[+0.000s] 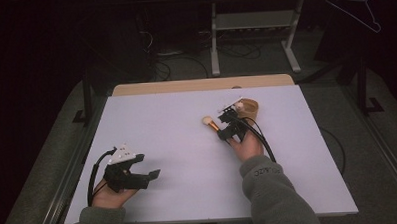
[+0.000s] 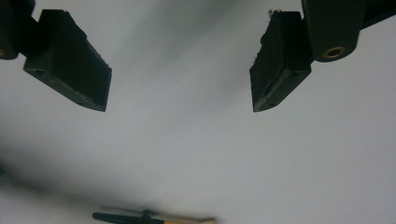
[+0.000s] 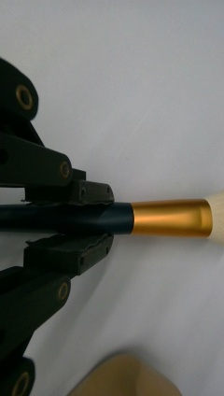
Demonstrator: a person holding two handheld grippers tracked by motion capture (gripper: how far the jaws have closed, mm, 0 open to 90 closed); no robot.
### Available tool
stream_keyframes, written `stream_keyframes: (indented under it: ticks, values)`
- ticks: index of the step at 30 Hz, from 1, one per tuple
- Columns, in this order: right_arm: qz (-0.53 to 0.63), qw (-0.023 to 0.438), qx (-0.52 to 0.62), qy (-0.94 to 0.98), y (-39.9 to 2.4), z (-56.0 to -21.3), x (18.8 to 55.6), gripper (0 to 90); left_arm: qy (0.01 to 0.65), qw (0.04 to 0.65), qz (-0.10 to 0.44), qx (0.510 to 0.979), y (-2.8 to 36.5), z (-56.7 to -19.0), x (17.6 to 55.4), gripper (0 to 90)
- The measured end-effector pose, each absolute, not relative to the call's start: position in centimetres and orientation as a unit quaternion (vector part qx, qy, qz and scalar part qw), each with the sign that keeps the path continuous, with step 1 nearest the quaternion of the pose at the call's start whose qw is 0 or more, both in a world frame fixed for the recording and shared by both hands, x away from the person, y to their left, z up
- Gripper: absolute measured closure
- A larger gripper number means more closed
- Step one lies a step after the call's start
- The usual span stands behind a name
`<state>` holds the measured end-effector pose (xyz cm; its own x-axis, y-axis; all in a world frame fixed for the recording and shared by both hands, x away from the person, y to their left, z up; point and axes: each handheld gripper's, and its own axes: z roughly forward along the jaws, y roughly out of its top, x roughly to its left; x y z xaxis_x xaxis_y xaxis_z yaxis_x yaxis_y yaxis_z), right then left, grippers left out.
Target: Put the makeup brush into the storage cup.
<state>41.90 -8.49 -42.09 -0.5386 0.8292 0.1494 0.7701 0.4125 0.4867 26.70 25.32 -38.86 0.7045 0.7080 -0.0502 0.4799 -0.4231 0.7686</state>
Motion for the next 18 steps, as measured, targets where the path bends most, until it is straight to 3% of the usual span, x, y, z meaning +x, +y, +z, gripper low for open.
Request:
stream_keyframes:
  ticks: [18]
  values:
    - [0.328, 0.043, 0.442, 0.834, -13.5, -39.3, 38.4, 73.5, 0.339, 0.403, 0.13, 0.841, 23.6, -38.7, 26.7, 20.6]
